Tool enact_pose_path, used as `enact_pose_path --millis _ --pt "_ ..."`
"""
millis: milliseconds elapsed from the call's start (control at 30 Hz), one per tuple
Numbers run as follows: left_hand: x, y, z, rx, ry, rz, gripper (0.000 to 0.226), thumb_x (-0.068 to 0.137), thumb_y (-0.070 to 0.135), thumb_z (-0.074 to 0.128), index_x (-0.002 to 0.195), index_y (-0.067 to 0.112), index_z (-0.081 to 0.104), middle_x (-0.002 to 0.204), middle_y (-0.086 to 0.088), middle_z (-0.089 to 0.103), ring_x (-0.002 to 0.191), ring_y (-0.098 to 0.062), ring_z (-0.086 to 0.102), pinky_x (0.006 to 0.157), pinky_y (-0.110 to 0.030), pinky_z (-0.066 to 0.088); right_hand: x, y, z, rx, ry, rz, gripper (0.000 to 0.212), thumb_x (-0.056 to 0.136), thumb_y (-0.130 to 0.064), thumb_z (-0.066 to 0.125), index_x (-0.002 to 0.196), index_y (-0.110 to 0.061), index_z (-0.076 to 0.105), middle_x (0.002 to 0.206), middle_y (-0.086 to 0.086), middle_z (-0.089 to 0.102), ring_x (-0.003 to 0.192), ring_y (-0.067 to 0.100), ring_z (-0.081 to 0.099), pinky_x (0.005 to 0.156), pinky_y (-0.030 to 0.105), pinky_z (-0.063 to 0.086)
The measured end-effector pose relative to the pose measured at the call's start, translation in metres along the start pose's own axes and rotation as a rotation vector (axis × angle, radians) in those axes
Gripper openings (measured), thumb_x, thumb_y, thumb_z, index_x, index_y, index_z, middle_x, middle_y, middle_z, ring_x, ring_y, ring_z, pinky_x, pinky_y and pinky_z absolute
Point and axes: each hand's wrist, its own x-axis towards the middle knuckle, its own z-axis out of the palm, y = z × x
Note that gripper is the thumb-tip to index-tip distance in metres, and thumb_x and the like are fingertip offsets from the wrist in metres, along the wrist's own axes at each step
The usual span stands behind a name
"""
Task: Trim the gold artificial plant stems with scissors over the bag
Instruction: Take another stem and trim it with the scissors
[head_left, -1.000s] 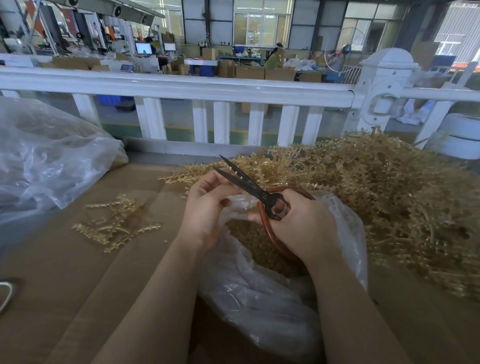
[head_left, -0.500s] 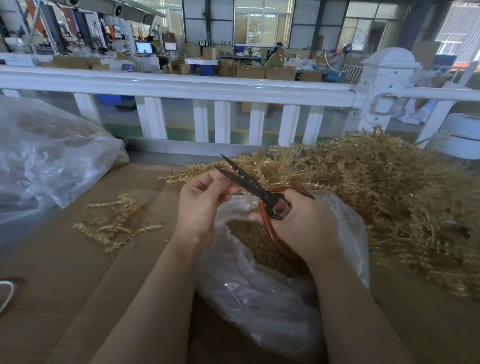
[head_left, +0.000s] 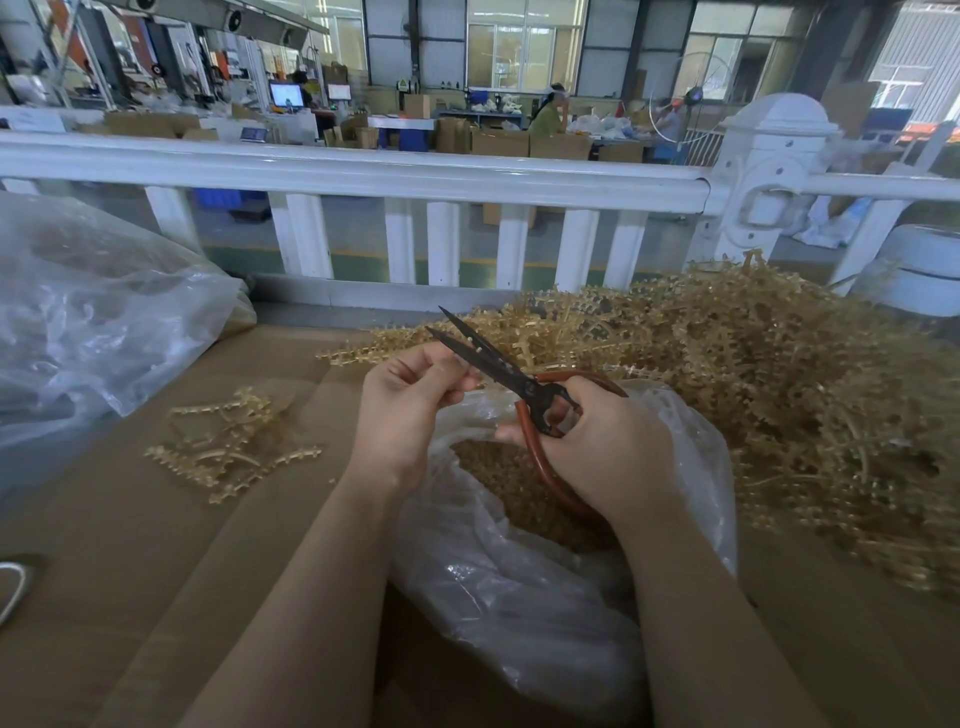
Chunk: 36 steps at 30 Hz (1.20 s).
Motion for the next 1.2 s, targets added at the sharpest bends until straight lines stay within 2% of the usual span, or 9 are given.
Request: enact_pose_path --millis 167,600,733,833,967,1100,1200 --pt "0.0004 -0.0001 0.0021 0.010 -0.023 -0.009 0.020 0.092 -0.001 0.060 0.077 0.007 0.069 0.069 -0.005 0.066 0.066 -0.012 0.058 0.070 -0.023 0.047 -0.0003 -0.0027 -0.0025 0.007 0.018 0.009 0.058 0.068 -0.088 0.055 0.079 -0.032 0.061 0.063 -0.022 0.052 0.061 -0.010 0.047 0.050 0.011 0.029" --pt "0.0005 0.0000 0.0011 0.070 -0.045 0.041 0.032 0.093 -0.002 0.059 0.072 0.018 0.072 0.069 -0.001 0.068 0.065 -0.011 0.059 0.069 -0.022 0.049 0.0007 -0.0034 -0.0034 0.047 -0.023 0.026 0.061 0.065 -0.091 0.052 0.086 -0.035 0.065 0.070 -0.025 0.057 0.066 -0.013 0.048 0.054 0.008 0.030" --pt "-0.0022 -0.0004 0.0059 0.193 -0.052 0.103 0.018 0.093 -0.005 0.057 0.080 0.003 0.066 0.066 0.004 0.067 0.065 -0.008 0.060 0.069 -0.020 0.051 -0.0001 -0.0033 -0.0042 0.040 -0.010 0.020 0.064 0.066 -0.090 0.050 0.085 -0.030 0.064 0.070 -0.021 0.058 0.066 -0.009 0.049 0.054 0.008 0.031" --pt "-0.0029 -0.0004 0.0067 0.210 -0.044 0.124 0.009 0.093 -0.005 0.058 0.089 -0.011 0.064 0.066 0.003 0.066 0.064 -0.008 0.059 0.069 -0.020 0.050 0.0003 -0.0023 -0.0035 0.045 -0.015 0.019 0.067 0.065 -0.091 0.048 0.087 -0.030 0.064 0.072 -0.018 0.061 0.067 -0.004 0.053 0.057 0.013 0.041" --pt "-0.0045 0.0028 0.0075 0.220 -0.042 0.122 0.016 0.093 -0.005 0.058 0.084 0.003 0.068 0.067 0.001 0.066 0.067 -0.012 0.058 0.070 -0.024 0.050 0.0002 -0.0023 -0.0026 0.016 -0.006 0.017 0.074 0.064 -0.094 0.045 0.085 -0.026 0.064 0.071 -0.013 0.064 0.067 0.003 0.058 0.060 0.022 0.052" --pt "-0.0055 0.0034 0.0086 0.208 -0.051 0.128 0.020 0.093 -0.006 0.057 0.083 0.007 0.068 0.068 0.003 0.066 0.067 -0.010 0.058 0.070 -0.022 0.051 0.0005 -0.0025 -0.0032 0.023 0.019 0.006 0.074 0.063 -0.094 0.044 0.082 -0.026 0.065 0.068 -0.016 0.061 0.064 -0.004 0.053 0.055 0.011 0.041" --pt "-0.0045 0.0027 0.0085 0.199 -0.057 0.133 0.020 0.093 -0.006 0.057 0.083 0.008 0.068 0.068 0.004 0.067 0.067 -0.009 0.059 0.070 -0.021 0.051 0.0009 -0.0022 -0.0029 0.030 0.023 0.002 0.069 0.065 -0.092 0.048 0.081 -0.027 0.064 0.067 -0.018 0.059 0.063 -0.007 0.051 0.054 0.008 0.037"
